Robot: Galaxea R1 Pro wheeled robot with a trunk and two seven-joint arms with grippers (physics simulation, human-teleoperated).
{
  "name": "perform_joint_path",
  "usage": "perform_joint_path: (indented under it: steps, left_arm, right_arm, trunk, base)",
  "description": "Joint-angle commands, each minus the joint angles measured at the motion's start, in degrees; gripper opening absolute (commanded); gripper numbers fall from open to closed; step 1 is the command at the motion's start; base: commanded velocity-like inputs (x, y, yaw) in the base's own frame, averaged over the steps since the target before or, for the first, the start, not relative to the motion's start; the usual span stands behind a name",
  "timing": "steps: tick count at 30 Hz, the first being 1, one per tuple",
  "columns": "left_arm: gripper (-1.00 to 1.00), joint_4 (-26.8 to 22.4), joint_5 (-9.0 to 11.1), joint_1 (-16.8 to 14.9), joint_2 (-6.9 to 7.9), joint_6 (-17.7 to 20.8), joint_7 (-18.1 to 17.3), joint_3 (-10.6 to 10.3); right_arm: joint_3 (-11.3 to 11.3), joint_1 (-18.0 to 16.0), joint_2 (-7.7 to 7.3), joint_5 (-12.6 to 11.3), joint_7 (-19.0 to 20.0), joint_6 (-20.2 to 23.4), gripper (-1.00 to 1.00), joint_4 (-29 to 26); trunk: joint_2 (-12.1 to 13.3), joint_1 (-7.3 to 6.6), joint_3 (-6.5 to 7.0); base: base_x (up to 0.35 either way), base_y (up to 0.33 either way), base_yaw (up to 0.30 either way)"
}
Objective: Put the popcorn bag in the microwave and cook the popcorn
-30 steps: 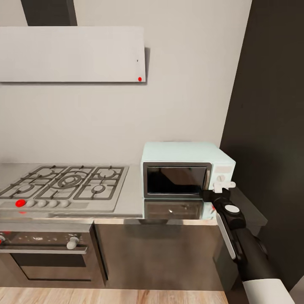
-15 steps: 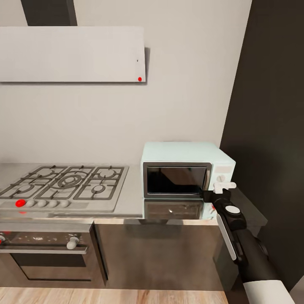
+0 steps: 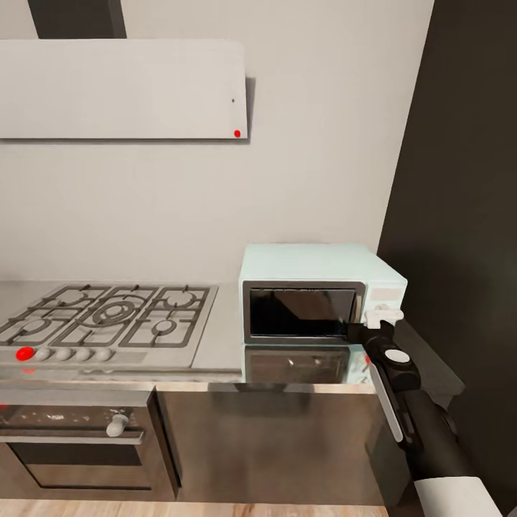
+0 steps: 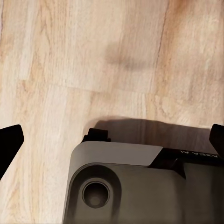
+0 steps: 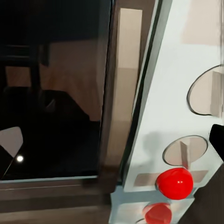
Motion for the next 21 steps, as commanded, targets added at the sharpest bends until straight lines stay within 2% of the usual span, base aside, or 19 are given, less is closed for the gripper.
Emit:
perform_joint_path:
  steps: [1,10,14,21]
  left_arm:
    - [1.00,0.05,-0.04,-0.04,-0.02,-0.19,0.05,0.25]
    - [1.00,0.05,-0.04,-0.04,-0.02,-0.19,0.05,0.25]
    - [1.00,0.05,-0.04,-0.04,-0.02,-0.19,0.05,0.25]
    - [1.00,0.05,-0.04,-0.04,-0.02,-0.19,0.05,0.25]
  right_arm:
    - [-0.08,-0.04,-0.02,0.18,-0.12,0.35,1.00,-0.07]
    - [-0.22,0.02,-0.16,0.18,-0.06,-0.11,1.00,-0.10]
    - [-0.21,1.70,-0.16,0.18,-0.04,-7.01,1.00,-0.13]
    - [-0.28,2.13,-0.15,0.18,-0.03,-8.38,1.00,-0.16]
  trunk:
    - [-0.04,0.00,-0.07]
    - [-0.04,0.00,-0.07]
    - [-0.04,0.00,-0.07]
    - [-0.04,0.00,-0.07]
  base:
    - [0.012,0.000,0.000]
    - [0.002,0.000,0.000]
    - [0.000,0.000,0.000]
    - [0.000,0.000,0.000]
